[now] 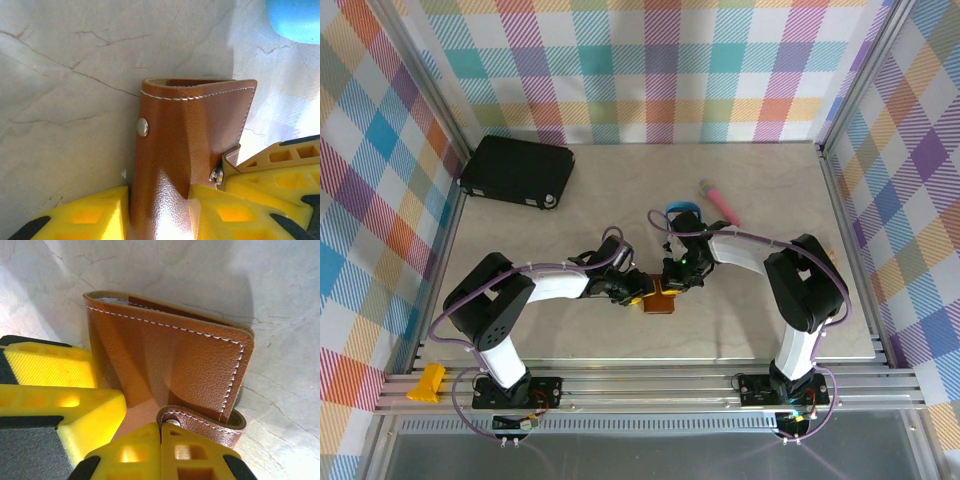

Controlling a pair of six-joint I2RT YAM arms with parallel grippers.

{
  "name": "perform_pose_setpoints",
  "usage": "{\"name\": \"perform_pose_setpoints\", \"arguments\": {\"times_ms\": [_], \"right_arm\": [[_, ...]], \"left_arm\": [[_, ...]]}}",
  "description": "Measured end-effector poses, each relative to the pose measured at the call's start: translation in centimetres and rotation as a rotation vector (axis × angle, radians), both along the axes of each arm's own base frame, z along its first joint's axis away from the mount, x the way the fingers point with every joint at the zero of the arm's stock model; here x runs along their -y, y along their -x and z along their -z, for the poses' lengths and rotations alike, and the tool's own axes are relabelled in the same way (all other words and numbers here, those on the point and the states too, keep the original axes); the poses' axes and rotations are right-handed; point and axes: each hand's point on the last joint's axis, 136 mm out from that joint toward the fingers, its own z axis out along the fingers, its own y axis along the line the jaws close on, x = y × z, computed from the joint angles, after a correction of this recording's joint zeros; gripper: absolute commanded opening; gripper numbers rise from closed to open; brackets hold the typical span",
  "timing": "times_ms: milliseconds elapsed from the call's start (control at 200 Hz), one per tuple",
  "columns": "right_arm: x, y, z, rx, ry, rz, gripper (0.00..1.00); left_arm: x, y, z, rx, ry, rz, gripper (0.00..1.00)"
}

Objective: Put the credit cards into the card holder

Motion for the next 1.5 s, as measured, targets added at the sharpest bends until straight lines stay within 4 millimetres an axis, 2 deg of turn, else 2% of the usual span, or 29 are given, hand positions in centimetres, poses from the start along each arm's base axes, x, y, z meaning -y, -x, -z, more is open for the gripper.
{"name": "perform_pose_setpoints", "arguments": {"times_ms": [370,1070,1145,1205,1250,1325,1405,1500], "right_arm": [[-0.3,0.0,0.2,0.009,0.104,0.008,0.0],[-0.6,-0.2,0.4,-0.03,0.133,0.052,0.0],[-0.4,-0.3,0.2,-0.021,0.143,0.057,0.25],[-0.3,-0.5,-0.1,-0.004,0.148,0.061,0.38],[0.1,-0.8,-0.6,0.02,0.164,0.08,0.41],[0.5,-1.4,-2.4,0.073,0.148,0.104,0.42],[1.2,-2.3,-5.7,0.151,0.091,0.149,0.4],[3.4,-3.8,-10.3,0.264,0.008,0.235,0.43]], "left_arm": [[-0.1,-0.1,0.0,-0.01,0.009,0.0,0.36],[-0.3,-0.1,0.1,-0.026,0.04,0.002,0.35],[-0.3,-0.2,0.1,-0.027,0.042,0.001,0.35],[-0.3,-0.2,0.1,-0.026,0.041,0.003,0.35],[-0.4,-0.2,0.1,-0.025,0.041,0.006,0.35],[-0.4,-0.2,0.1,-0.022,0.04,0.012,0.35],[-0.4,-0.3,0.0,-0.019,0.035,0.016,0.35],[-0.6,-0.7,-0.2,-0.007,0.025,0.016,0.35]]}}
